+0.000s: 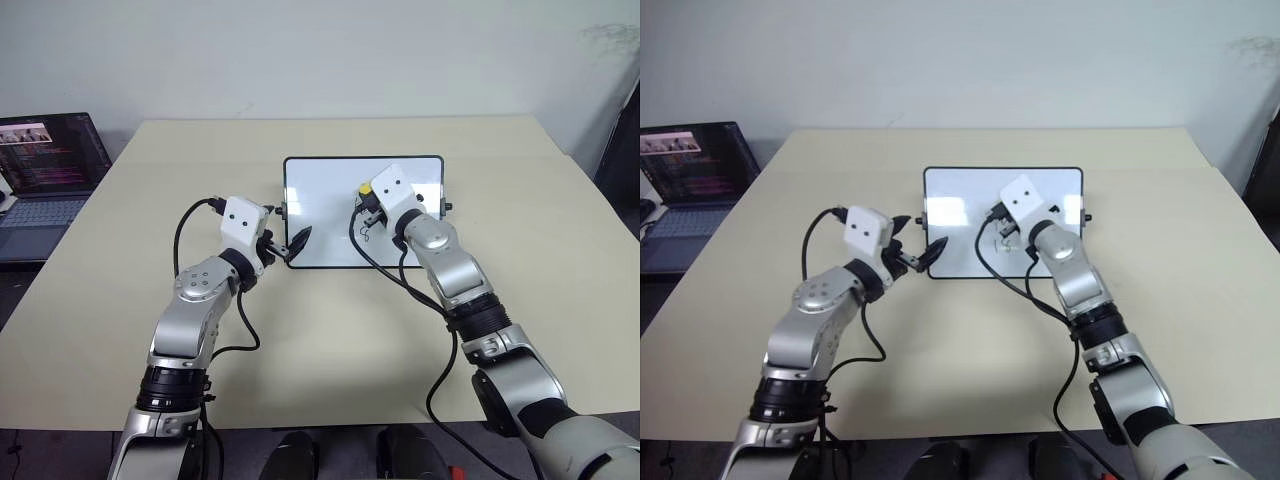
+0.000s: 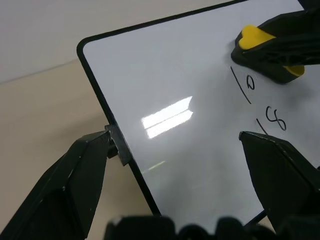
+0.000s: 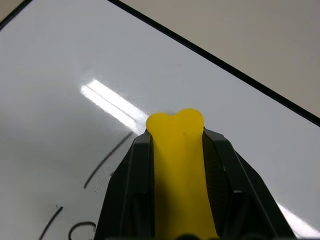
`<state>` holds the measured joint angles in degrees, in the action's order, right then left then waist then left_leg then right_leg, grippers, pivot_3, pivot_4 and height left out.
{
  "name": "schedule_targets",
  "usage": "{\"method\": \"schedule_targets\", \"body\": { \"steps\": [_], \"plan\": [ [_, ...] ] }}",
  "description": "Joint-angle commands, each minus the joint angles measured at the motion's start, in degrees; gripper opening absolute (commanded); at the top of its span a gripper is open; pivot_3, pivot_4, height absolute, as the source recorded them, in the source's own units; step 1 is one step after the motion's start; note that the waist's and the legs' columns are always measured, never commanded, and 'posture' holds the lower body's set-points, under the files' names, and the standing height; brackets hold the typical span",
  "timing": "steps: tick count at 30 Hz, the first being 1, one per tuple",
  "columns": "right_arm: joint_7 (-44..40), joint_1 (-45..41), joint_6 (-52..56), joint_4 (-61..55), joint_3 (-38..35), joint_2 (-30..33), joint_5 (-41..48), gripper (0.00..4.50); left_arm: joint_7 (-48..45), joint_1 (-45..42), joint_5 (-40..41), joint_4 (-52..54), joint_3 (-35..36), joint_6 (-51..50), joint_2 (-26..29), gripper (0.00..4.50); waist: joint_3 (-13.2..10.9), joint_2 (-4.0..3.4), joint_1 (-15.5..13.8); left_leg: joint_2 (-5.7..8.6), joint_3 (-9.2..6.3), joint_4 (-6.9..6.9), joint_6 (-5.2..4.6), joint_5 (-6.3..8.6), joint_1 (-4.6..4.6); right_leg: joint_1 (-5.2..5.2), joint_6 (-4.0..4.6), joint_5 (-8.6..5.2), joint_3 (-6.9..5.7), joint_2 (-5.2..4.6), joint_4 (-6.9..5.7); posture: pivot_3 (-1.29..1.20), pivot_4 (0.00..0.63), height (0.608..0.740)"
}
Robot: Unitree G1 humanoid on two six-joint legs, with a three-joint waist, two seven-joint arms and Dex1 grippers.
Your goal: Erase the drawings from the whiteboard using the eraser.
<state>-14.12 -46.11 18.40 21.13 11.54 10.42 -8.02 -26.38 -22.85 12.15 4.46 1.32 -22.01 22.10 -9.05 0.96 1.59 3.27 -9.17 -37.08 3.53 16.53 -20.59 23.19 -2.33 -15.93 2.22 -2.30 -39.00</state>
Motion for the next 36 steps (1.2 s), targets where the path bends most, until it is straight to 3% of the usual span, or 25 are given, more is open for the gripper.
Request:
{"method": "schedule_targets", "body": {
  "steps": [1, 9, 20, 36],
  "plan": [
    [1.1, 2.3, 3.5, 1.8, -2.5, 2.6, -0.9, 1.00, -0.3, -1.3, -0.2, 1.1, 0.0, 1.4, -0.1, 4.50, 0.0, 0.00, 0.0, 0.00, 0.01, 0.00, 0.00, -0.01, 0.01, 0.00, 0.00, 0.00, 0.00, 0.00, 0.00, 0.00, 0.150, 0.740],
    [0.7, 3.4, 5.9, -3.1, -3.9, 3.2, 0.5, 1.00, -0.9, -1.7, -0.3, 0.5, 0.0, 1.6, 0.0, 4.50, 0.0, 0.01, 0.0, 0.00, 0.00, 0.00, 0.02, -0.11, 0.01, -0.03, -0.01, 0.07, 0.00, 0.00, 0.00, 0.00, 0.150, 0.740],
    [-8.8, 6.9, 23.6, -23.7, -3.7, 5.2, 6.2, 1.00, -1.0, -0.9, -0.2, 1.4, -0.6, 1.2, 0.0, 4.50, 0.0, -0.01, 0.2, -0.08, 0.02, 0.05, 0.03, -0.13, -0.20, 0.18, -0.01, 0.08, 0.01, -0.01, 0.14, 0.00, 0.150, 0.740],
    [-8.4, 8.7, 29.8, -29.0, -4.1, 6.7, 7.4, 1.00, -1.1, -0.1, -0.1, 2.4, -0.7, 0.8, 0.4, 4.50, -0.1, 0.00, 0.3, -0.09, 0.11, 0.11, 0.04, -0.13, -0.28, 0.33, -0.01, 0.08, 0.08, -0.01, 0.19, 0.00, 0.150, 0.740]
  ]
}}
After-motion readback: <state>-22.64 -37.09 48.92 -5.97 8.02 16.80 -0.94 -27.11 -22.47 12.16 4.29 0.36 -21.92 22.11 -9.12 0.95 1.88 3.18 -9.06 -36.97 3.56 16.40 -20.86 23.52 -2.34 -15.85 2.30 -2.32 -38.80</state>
